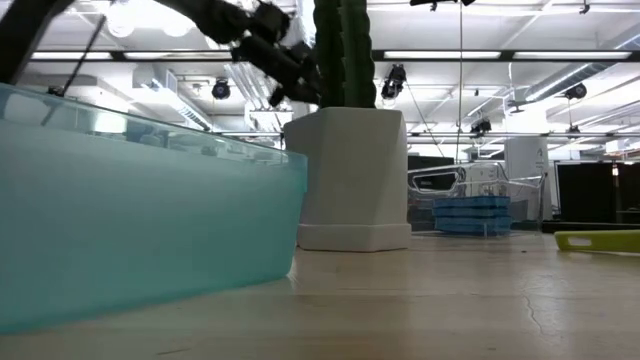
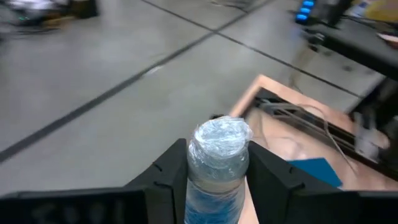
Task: Pick & Place Kitchen Sink Supplies
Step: Put the blue liquid detergent into the left transparent bin
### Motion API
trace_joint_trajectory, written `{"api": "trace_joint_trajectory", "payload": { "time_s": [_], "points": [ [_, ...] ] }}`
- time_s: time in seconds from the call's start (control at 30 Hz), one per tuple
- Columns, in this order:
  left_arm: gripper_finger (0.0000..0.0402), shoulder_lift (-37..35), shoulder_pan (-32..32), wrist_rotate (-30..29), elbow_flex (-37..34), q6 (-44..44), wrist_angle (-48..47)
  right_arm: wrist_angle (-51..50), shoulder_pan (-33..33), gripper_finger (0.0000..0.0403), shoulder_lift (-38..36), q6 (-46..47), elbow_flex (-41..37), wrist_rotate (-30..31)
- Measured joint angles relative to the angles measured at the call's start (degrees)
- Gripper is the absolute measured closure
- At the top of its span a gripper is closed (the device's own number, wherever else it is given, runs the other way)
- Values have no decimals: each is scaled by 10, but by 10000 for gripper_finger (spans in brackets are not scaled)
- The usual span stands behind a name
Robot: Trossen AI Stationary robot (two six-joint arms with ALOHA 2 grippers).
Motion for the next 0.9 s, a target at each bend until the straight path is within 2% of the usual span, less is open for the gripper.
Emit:
{"api": "trace_joint_trajectory", "payload": {
  "time_s": [0.23,0.57,0.73,0.9],
  "points": [
    [271,-96,-12,-113,-1,-14,-85,1,0,37,0,-28,0,0],
    [277,-222,-63,-295,-10,-96,-221,9,0,37,0,-26,0,-3],
    [268,-264,-109,-396,-10,-136,-281,9,0,37,0,-29,0,-3],
    [277,-281,-178,-495,-10,-199,-343,9,0,37,0,-44,0,-3]
  ]
}}
